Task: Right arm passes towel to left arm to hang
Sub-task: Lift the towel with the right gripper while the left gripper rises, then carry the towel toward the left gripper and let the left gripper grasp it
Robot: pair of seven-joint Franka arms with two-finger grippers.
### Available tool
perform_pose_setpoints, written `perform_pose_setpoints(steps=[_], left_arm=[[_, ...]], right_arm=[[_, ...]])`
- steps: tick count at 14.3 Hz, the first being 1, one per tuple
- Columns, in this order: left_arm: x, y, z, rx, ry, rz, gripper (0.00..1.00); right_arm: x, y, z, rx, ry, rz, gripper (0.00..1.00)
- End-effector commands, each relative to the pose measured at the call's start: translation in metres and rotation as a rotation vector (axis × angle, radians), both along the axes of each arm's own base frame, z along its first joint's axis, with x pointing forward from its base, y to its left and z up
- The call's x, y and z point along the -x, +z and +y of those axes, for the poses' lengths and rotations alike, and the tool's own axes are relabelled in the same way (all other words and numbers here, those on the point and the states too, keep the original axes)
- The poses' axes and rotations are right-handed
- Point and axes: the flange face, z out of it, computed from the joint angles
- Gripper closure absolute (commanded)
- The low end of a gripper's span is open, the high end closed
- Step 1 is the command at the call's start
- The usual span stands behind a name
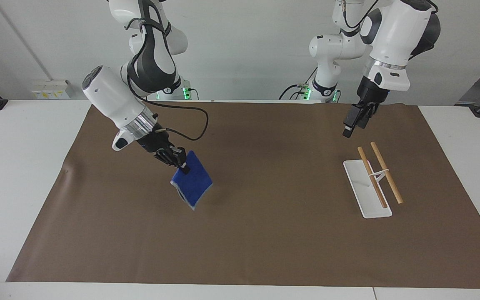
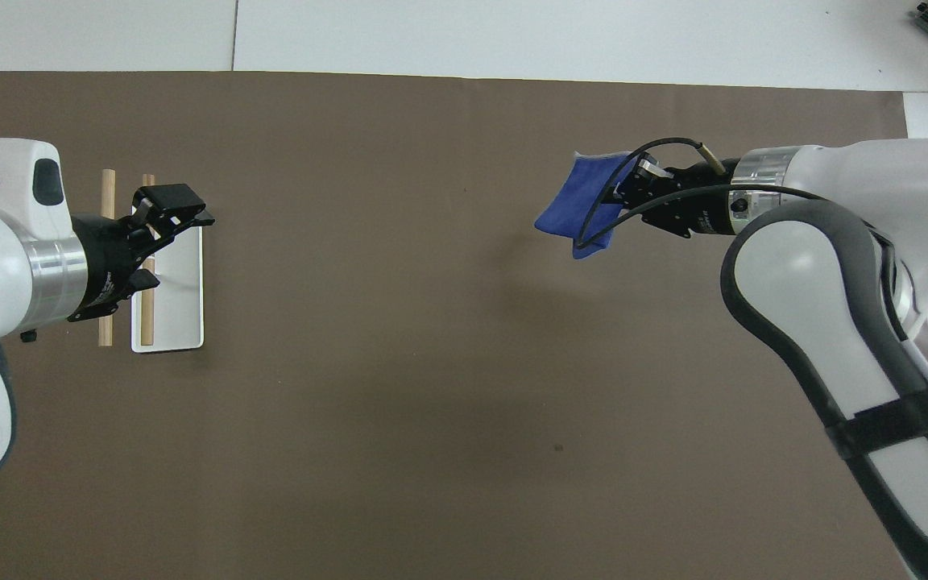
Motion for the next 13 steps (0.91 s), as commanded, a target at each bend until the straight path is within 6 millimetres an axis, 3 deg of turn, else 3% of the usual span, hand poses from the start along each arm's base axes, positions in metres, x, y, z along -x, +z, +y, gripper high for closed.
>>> perform_pose_setpoints(steps=[1, 3, 5, 9, 11, 13], left_arm=[[0.015, -0.004, -0.020, 0.113, 0.149, -0.041, 0.00], [0.015, -0.010, -0.041, 0.173, 0.240, -0.068, 0.00], [0.008, -0.032, -0.068, 0.225, 0.271, -0.059, 0.00], [-0.008, -0.066, -0.103, 0.348, 0.357, -0.100, 0.00], [-0.014, -0.084, -0.118, 0.388, 0.359, -0.114, 0.00], [-0.020, -0.092, -0.121, 0.418, 0.378, -0.132, 0.00]], right_arm=[[0.003, 0.000, 0.036, -0.126, -0.148, 0.067, 1.00], [0.007, 0.003, 0.059, -0.229, -0.233, 0.107, 1.00], [0.016, -0.001, 0.087, -0.318, -0.291, 0.146, 1.00], [0.033, -0.002, 0.134, -0.442, -0.370, 0.183, 1.00], [0.039, -0.003, 0.146, -0.523, -0.460, 0.204, 1.00], [0.041, -0.004, 0.148, -0.594, -0.511, 0.243, 1.00]])
